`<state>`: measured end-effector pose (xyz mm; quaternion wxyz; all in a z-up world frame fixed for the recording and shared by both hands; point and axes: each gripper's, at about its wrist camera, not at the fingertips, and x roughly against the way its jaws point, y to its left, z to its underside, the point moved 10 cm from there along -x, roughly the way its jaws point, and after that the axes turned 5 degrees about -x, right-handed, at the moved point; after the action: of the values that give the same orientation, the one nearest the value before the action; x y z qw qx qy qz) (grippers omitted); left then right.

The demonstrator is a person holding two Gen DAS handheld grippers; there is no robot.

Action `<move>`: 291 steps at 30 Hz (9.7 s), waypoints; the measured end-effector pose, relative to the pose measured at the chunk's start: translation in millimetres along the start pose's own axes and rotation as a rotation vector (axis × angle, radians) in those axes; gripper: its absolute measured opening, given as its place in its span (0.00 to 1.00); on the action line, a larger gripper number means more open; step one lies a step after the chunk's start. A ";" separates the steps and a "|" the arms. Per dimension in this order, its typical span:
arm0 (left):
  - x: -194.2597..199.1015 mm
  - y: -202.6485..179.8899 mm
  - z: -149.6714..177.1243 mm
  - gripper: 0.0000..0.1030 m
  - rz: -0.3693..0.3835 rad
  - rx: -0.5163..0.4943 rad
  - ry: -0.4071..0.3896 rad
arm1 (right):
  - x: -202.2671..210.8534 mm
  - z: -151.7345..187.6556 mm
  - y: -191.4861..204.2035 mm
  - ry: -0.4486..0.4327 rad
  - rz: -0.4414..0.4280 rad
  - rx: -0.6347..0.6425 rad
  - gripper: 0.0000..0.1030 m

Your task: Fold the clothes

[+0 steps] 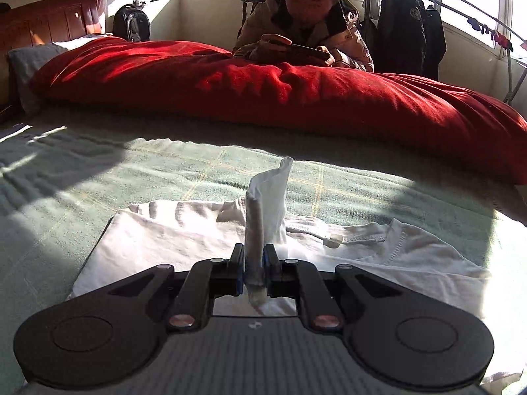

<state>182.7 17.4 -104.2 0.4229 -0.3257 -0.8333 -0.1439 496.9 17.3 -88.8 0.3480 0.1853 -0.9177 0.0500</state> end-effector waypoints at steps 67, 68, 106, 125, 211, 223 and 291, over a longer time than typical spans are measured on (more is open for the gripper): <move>54.2 -85.0 -11.5 0.99 0.141 -0.003 -0.093 | 73.0 46.1 -63.5 0.048 0.067 0.082 0.73; 55.9 -89.8 -15.9 0.99 0.159 -0.006 -0.103 | 74.2 49.1 -75.2 0.049 0.083 0.068 0.73; -27.2 -13.2 -185.0 0.99 0.472 0.160 -0.307 | 62.5 70.3 -229.5 -0.135 0.012 -0.032 0.75; -162.2 186.4 -170.6 0.99 -0.058 0.380 -0.187 | 27.8 82.4 -252.9 0.047 -0.148 -0.246 0.75; -147.7 161.2 -149.9 0.99 -0.160 0.397 -0.116 | 209.5 272.2 -161.9 0.013 0.011 -0.145 1.00; -42.4 89.6 -127.2 0.99 -0.160 0.245 -0.157 | 223.8 269.3 -154.8 0.028 0.023 -0.184 1.00; -2.3 -60.4 -6.1 0.99 -0.366 -0.031 -0.136 | 296.6 252.2 -144.0 -0.110 0.100 0.075 1.00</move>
<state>147.3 -31.8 -100.3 0.3271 -0.1842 -0.9030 -0.2091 190.1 -262.3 -89.1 0.2869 0.1546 -0.9410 0.0915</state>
